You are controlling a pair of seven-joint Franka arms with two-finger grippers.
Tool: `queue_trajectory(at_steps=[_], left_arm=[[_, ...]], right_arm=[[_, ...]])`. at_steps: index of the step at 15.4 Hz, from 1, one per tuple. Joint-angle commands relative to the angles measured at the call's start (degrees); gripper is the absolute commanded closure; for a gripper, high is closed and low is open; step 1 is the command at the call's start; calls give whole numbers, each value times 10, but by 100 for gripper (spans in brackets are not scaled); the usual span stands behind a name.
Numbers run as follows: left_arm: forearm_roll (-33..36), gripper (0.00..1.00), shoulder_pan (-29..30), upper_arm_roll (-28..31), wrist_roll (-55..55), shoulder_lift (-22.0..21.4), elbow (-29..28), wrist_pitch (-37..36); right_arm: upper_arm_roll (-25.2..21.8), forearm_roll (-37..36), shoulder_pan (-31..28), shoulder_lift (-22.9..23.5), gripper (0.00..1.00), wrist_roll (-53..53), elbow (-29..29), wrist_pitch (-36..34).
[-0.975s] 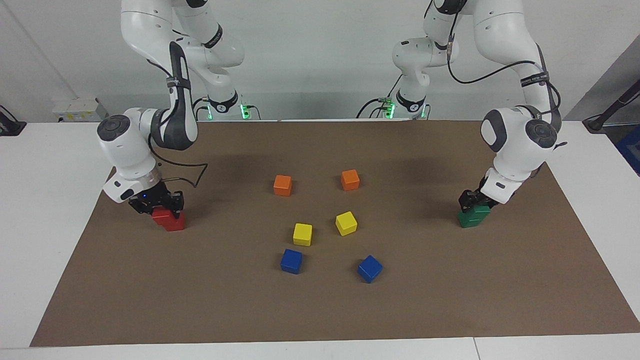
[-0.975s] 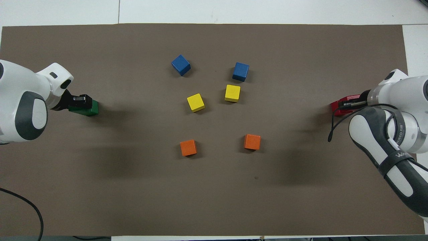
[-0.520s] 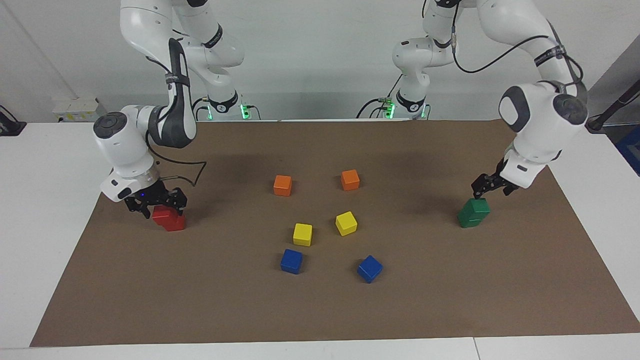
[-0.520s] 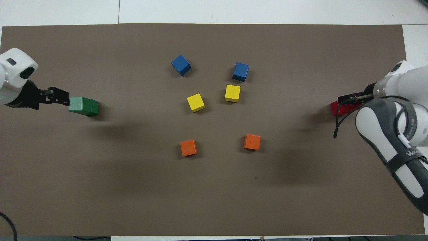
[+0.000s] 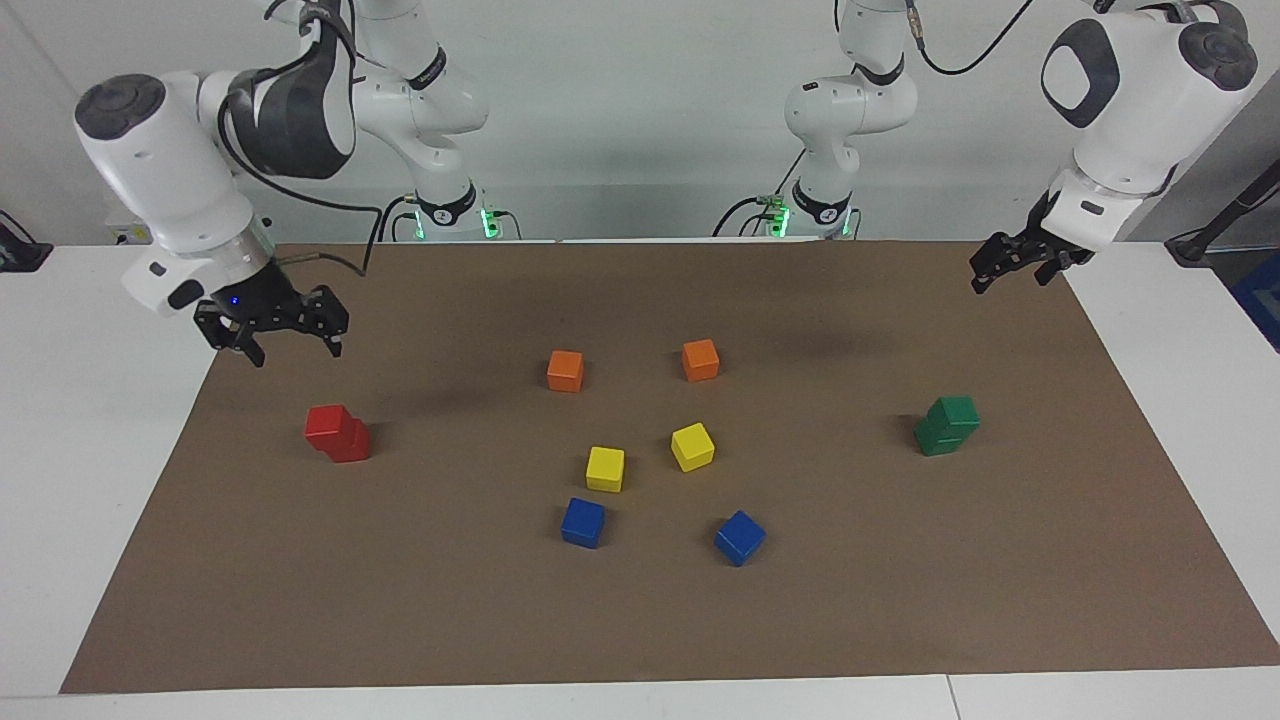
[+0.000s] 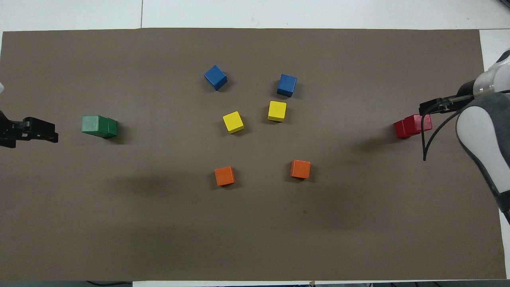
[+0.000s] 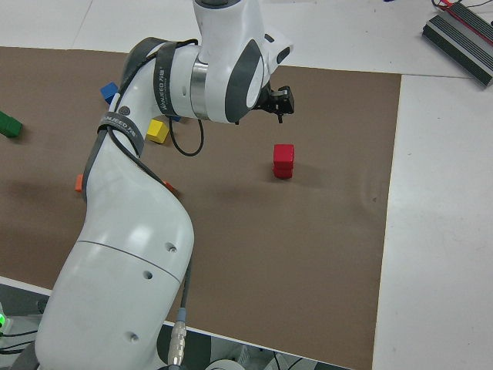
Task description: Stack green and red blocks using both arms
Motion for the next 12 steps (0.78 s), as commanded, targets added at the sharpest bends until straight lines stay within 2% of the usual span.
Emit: queue_trajectory(at_steps=[1,5,8,12], left_arm=[[-10,0,-1,-1,2,-4,-10,5],[-10,0,-32,10,-1,26,47,-33],[-10,0,-36,10,-13,19,39,-45],[-9,0,-42,10,-10,13,44,-56]], right_arm=[[3,-4,3,-19,0,7,-4,-23],[7,-1,3,-26,0,9,1,-52],[10,-3,3,-28,0,12,3,-92],[9,-18,2,-28,0,13,4,-86]])
